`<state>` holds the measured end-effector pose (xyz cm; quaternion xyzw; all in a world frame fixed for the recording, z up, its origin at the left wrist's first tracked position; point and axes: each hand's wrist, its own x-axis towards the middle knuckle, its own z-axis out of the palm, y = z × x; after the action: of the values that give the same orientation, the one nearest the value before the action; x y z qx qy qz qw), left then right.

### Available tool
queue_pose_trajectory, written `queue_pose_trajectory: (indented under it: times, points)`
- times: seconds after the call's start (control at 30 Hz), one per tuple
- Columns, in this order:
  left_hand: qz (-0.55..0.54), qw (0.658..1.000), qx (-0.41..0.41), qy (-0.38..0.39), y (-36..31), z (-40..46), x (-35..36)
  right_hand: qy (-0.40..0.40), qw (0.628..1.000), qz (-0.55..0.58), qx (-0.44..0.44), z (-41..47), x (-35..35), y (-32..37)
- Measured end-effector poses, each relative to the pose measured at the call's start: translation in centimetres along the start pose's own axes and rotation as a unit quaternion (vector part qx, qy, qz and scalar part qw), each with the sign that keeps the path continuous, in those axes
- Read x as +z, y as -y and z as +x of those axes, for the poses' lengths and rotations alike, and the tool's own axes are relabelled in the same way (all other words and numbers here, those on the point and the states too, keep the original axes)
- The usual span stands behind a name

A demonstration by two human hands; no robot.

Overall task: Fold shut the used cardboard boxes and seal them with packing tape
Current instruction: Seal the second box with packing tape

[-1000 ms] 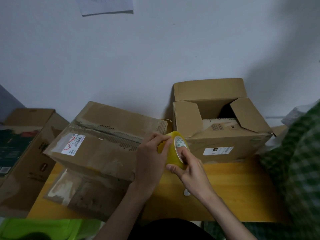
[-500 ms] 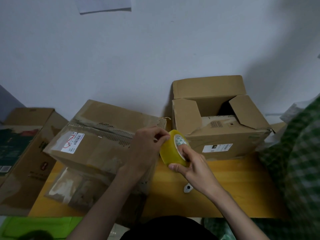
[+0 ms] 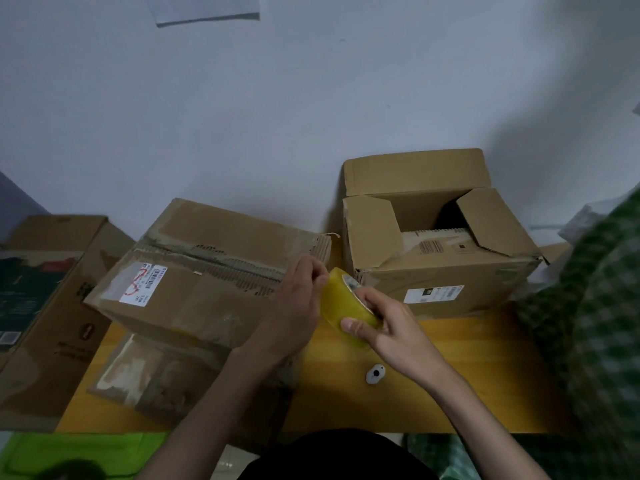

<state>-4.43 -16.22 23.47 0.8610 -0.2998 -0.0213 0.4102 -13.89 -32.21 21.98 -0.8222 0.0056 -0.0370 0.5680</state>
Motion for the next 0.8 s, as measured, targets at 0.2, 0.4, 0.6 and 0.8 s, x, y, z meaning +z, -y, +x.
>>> queue_pose_trajectory:
  times: [0.2,0.4,0.6,0.8]
  points:
    - [-0.077,0.992,-0.060,0.076,-0.3,0.5,-1.4,0.023,0.999,-0.004,0.022,0.2,-0.8,-0.2]
    - [-0.056,0.994,-0.078,0.049,-0.4,0.4,-1.1,0.042,0.998,-0.027,0.045,0.2,-1.3,0.1]
    - [0.000,0.997,-0.060,-0.042,-0.3,-0.5,0.4,0.020,0.996,-0.051,0.068,0.4,-0.6,0.9]
    - [-0.038,0.994,-0.100,-0.039,-0.7,-1.9,0.8,0.017,0.984,-0.134,0.120,0.8,-0.3,0.8]
